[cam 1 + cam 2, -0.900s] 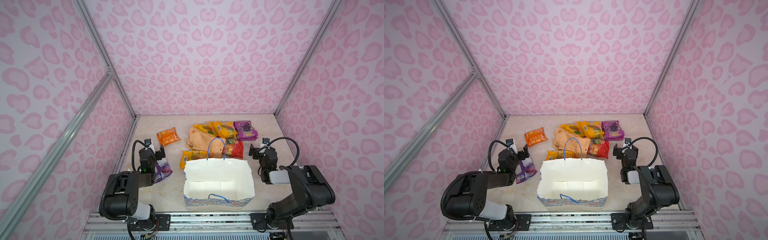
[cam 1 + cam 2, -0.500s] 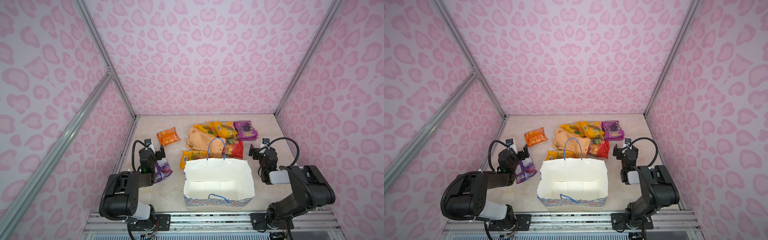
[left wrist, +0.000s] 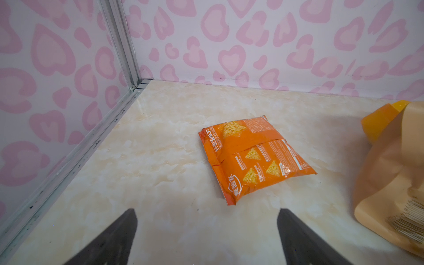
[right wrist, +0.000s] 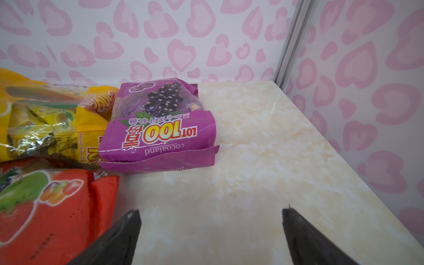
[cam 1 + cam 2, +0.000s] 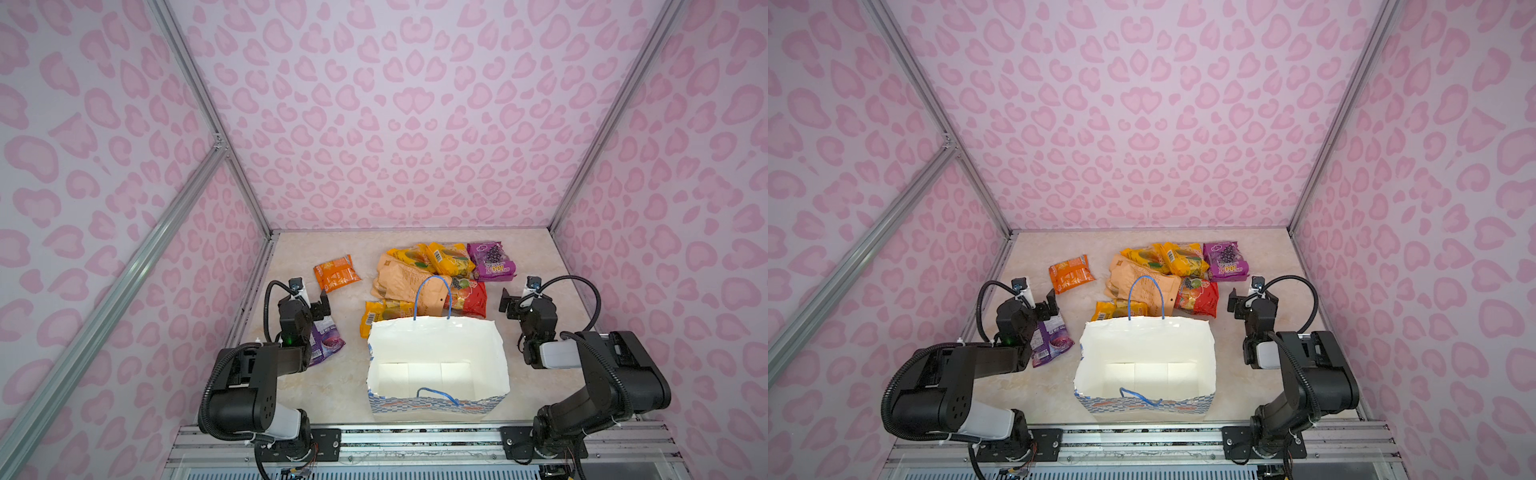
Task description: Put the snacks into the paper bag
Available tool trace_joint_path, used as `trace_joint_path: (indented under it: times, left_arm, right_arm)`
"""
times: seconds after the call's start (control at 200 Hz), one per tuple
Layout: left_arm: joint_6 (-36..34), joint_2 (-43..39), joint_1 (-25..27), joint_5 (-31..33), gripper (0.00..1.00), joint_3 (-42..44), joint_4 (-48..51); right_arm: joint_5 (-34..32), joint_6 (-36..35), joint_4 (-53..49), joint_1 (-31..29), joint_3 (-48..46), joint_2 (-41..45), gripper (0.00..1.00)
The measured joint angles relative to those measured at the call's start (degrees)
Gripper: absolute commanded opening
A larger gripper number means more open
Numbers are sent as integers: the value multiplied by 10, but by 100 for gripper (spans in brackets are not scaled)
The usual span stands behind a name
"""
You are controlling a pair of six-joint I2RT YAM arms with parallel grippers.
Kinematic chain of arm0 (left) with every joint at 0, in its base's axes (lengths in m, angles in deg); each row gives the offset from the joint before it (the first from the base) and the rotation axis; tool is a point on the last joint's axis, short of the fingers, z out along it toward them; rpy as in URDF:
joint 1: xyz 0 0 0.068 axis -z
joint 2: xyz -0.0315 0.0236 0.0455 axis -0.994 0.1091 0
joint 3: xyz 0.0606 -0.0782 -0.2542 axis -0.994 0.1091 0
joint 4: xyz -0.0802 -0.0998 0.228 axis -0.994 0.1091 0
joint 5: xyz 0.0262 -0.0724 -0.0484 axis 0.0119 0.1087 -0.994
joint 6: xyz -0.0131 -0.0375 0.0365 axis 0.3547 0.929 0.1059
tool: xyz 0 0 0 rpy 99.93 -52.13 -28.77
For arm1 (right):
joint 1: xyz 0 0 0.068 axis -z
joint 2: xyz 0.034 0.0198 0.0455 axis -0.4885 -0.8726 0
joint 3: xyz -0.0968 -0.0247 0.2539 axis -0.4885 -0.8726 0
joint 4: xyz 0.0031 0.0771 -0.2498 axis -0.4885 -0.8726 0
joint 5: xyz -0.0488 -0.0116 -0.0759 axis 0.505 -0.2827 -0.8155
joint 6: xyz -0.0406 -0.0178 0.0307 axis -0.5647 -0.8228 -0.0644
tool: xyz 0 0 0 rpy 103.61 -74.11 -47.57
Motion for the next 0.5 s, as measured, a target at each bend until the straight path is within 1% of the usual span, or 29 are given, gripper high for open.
trace_joint_path:
  times: [0.165, 0.23, 0.29, 0.385, 0.44, 0.5]
  left_arm:
    - [0, 0, -4, -4, 98, 1, 0]
    - [1, -6, -4, -1, 97, 1, 5]
    - [12, -34, -3, 25, 98, -13, 49]
    - [37, -94, -3, 76, 98, -59, 125]
    - [71, -131, -3, 105, 98, -95, 182]
    - [113, -166, -3, 126, 98, -135, 244]
  right_arm:
    - [4, 4, 0, 4, -3, 5, 98]
    - [-29, 14, -36, -2, 2, 36, 98]
    - [-61, 21, -95, -7, 28, 87, 98]
    - [-90, 48, -164, -10, 83, 159, 98]
    - [-113, 88, -212, -10, 110, 191, 98]
    - [-139, 152, -285, -2, 144, 219, 98]
